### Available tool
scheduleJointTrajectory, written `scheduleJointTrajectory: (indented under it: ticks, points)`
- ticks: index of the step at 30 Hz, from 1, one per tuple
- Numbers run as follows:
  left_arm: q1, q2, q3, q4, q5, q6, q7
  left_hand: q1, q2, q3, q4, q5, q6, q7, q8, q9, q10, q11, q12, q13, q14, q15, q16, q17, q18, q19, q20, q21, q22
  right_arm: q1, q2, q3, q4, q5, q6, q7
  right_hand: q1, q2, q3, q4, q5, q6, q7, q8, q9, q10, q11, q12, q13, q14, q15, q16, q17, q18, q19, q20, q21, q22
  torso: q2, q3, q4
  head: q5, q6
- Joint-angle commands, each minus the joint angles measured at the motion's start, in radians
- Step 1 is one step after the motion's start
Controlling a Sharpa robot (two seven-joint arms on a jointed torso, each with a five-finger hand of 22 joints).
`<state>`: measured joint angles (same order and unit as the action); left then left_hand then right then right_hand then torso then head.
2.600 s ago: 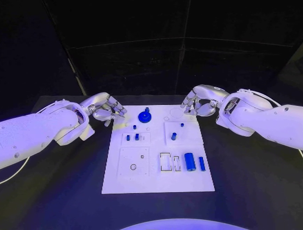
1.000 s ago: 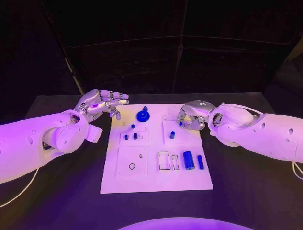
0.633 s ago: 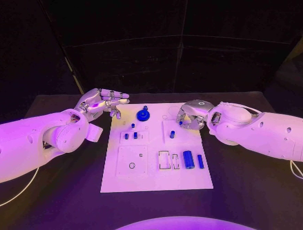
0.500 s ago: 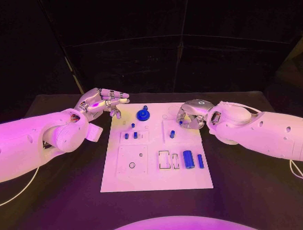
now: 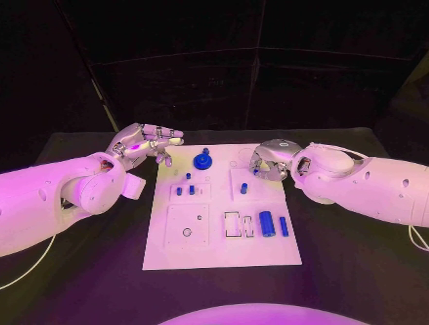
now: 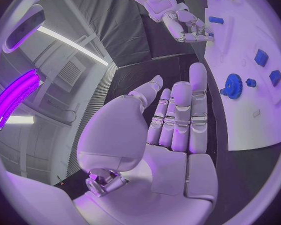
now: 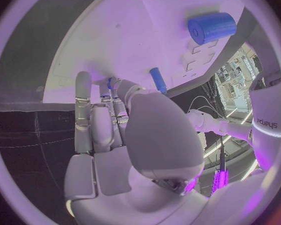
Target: Assemble the parts on the task board
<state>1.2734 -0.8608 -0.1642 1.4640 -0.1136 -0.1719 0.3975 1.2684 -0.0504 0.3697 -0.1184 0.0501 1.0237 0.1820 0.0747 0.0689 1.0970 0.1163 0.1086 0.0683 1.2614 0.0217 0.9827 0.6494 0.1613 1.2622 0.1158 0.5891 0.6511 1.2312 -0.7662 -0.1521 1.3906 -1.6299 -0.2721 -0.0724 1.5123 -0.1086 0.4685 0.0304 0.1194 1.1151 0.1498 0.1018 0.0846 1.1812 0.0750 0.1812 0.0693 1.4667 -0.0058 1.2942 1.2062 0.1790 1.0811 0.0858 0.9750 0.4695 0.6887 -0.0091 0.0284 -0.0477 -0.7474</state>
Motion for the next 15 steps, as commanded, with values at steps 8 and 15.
scheduleJointTrajectory:
  ticks: [8,15]
  points:
    - [0.001,-0.002,0.001,0.003,0.006,0.003,0.040,-0.009,-0.001,-0.003,0.001,-0.003,-0.002,0.004,-0.002,-0.001,-0.009,0.001,0.007,0.002,-0.007,0.003,-0.003,-0.001,0.019,-0.004,0.003,-0.004,-0.001,-0.005,-0.002,-0.004,0.012,-0.033,-0.045,-0.034,-0.004,0.009,0.003,-0.007,-0.011,0.008,-0.001,0.006,-0.001,0.010,0.000,0.005,0.002,0.046,-0.006,0.011,0.006,0.005,-0.009,0.001,0.010,0.006,0.000,0.0001,-0.0001,0.001,-0.002]
    - [0.001,-0.004,0.001,0.001,0.006,0.000,0.043,-0.009,-0.001,-0.003,0.001,-0.003,-0.002,0.004,-0.002,-0.001,-0.009,0.001,0.007,0.002,-0.007,0.003,-0.003,-0.001,0.019,-0.004,0.003,-0.004,-0.001,-0.005,-0.012,-0.004,0.031,-0.034,-0.078,-0.041,-0.008,0.009,0.004,-0.009,-0.012,0.011,-0.002,0.007,-0.001,0.012,-0.001,0.006,0.002,0.047,-0.007,0.017,0.012,0.006,-0.010,0.002,0.014,0.009,-0.001,0.0002,-0.0005,0.000,-0.002]
